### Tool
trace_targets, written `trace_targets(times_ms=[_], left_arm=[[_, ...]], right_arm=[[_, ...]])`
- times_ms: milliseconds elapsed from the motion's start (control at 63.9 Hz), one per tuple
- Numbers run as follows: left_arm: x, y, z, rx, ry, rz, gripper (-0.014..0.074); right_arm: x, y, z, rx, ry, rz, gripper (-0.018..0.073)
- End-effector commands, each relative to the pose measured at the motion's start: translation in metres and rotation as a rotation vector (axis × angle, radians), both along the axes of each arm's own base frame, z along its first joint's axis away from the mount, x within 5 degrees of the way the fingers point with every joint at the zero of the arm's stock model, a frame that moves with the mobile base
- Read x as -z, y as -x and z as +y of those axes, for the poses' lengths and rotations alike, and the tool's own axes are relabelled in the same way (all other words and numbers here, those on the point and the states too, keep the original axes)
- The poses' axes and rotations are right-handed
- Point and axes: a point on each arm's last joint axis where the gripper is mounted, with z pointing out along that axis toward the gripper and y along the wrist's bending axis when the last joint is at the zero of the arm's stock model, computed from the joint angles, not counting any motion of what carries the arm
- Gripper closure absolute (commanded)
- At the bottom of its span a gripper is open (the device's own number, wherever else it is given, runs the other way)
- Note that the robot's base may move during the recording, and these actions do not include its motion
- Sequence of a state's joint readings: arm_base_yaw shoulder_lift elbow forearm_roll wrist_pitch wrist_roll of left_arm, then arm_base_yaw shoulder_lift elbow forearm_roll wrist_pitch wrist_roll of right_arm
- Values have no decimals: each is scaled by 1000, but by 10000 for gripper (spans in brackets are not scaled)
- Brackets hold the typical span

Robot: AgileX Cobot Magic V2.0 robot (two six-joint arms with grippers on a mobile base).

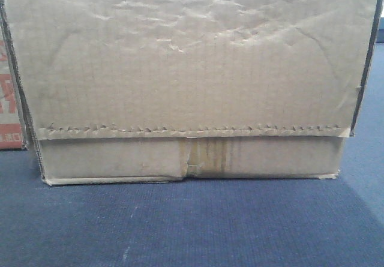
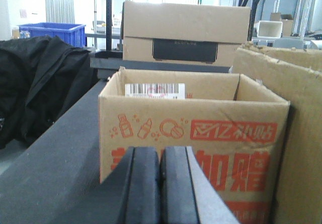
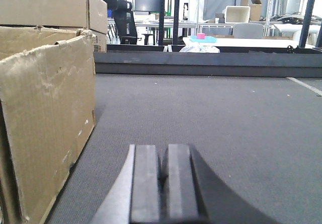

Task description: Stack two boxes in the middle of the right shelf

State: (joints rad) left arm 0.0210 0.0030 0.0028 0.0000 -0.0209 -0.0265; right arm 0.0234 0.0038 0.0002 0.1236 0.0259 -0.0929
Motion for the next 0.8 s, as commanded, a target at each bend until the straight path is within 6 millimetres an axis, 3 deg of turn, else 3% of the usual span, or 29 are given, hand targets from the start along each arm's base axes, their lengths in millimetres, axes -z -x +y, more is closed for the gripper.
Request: trace_targets(times_ms=[0,110,172,313,391,485,579,673,705,783], left_arm=[[-8,1,0,-2,-7,-79,708],[-14,3,0,-2,-9,-155,708],[-34,7,0,-3,-10,-204,708],[-89,27,-1,-3,-11,-276,708],[-121,34,-1,-3,-10,-226,708],[-159,36,0,-7,-18,-135,659],[-185,26,1,-22,-39,-24,521],[-201,10,2,-33,-51,72,342],[-204,-2,3,-32,-50,117,280],[-207,-20,3,-24,-49,158,167]], right_arm=[[-7,1,-1,14,3,-76,721],[-13,2,-2,24,0,-151,721],[-29,5,-2,21,0,-184,721],[-87,26,0,4,16,-236,721],[-121,38,0,-1,36,-233,721],[-158,38,1,-4,61,-176,691],[-185,24,1,-7,70,-101,559],[-203,6,2,-12,72,-36,350],[-206,-6,2,-14,73,6,255],[-208,-25,2,-17,74,64,120]])
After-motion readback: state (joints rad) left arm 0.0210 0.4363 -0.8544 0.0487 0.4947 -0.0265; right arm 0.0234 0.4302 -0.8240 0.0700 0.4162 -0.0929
